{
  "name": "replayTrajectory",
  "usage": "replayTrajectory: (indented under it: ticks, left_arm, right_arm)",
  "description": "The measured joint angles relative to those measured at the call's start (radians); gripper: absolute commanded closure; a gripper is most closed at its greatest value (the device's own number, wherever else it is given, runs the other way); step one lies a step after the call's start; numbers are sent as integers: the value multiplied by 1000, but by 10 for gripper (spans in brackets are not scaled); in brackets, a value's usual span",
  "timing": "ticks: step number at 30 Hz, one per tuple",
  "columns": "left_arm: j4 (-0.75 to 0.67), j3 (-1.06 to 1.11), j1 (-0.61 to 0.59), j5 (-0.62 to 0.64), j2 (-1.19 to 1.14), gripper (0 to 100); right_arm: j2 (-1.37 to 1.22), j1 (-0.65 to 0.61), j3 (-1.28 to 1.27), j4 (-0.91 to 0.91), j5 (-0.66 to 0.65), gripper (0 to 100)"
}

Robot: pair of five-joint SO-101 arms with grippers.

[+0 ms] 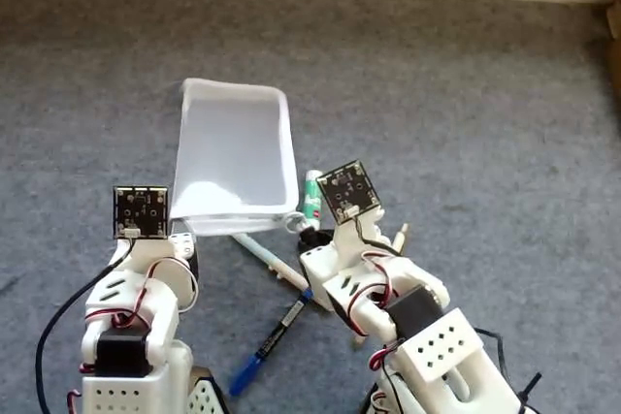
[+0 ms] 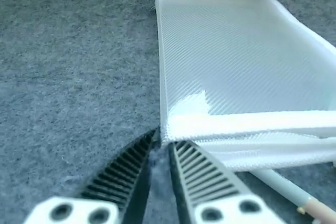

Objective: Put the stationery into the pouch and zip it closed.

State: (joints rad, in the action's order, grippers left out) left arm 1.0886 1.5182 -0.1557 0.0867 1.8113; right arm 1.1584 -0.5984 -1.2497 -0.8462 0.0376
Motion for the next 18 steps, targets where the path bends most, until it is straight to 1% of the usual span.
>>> replayTrajectory:
  ticks: [5,6,13,18]
  left_arm:
    - [0,0,0,0,0,800]
    - [0,0,-2,0,0,779]
    - [-2,2,-21,12,0,768]
    - [-2,2,-20,21,0,768]
  right_arm:
    - [0,0,29,-29,0,992]
    - [0,2,29,-31,0,992]
    - [0,14,29,-34,-14,992]
    - [0,14,94,-121,-40,992]
